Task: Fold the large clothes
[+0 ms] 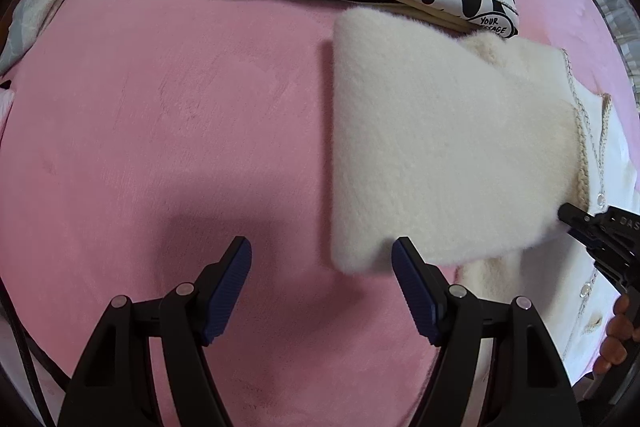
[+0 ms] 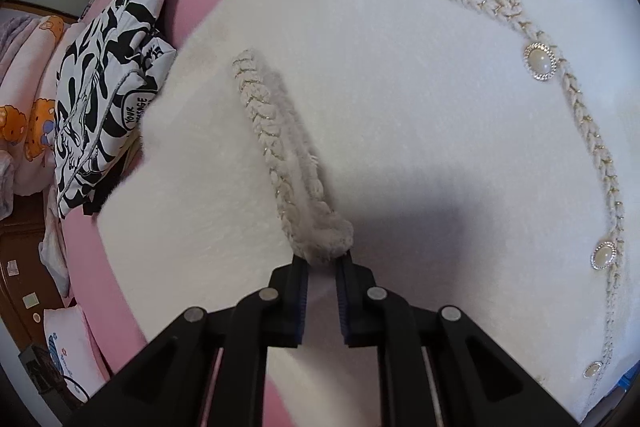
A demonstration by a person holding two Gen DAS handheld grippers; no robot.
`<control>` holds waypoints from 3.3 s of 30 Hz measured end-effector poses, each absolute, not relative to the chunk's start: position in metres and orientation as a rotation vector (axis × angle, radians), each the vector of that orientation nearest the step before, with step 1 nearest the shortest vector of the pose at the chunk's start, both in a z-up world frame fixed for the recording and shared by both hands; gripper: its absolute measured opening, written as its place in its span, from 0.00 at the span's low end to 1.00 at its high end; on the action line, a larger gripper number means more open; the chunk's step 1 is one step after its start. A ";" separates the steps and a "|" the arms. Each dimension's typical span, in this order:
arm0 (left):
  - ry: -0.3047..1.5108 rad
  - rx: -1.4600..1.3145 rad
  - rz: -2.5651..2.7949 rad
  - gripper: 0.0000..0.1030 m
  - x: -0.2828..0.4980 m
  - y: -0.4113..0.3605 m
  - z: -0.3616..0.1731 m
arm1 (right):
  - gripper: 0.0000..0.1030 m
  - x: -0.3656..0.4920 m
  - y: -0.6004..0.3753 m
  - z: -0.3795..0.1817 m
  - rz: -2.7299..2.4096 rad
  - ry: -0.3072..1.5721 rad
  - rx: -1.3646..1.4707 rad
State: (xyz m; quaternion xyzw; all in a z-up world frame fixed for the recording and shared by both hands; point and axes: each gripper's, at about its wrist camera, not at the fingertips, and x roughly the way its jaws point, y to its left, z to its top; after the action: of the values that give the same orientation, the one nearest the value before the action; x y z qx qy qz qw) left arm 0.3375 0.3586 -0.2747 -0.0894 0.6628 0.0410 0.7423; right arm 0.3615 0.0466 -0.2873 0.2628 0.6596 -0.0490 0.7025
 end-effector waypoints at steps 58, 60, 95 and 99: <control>1.539 0.048 0.060 0.78 0.436 0.129 -0.368 | 0.45 0.345 -0.153 -0.281 -0.363 1.487 0.234; 1.508 0.070 0.062 0.73 0.430 0.120 -0.362 | 0.46 0.343 -0.160 -0.277 -0.375 1.481 0.261; 1.222 -0.033 -0.318 0.80 0.249 0.125 -0.091 | 0.66 0.184 -0.170 -0.078 -0.378 1.190 0.475; 1.209 -0.015 -0.330 0.87 0.234 0.088 -0.081 | 0.66 0.169 -0.207 -0.072 -0.384 1.173 0.510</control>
State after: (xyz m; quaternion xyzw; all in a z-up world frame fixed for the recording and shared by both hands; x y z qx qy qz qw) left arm 0.2342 0.0883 -0.0815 -0.0072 0.5658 -0.1542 0.8099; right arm 0.1692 -0.2070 -0.0718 0.2364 0.5439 -0.1780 0.7852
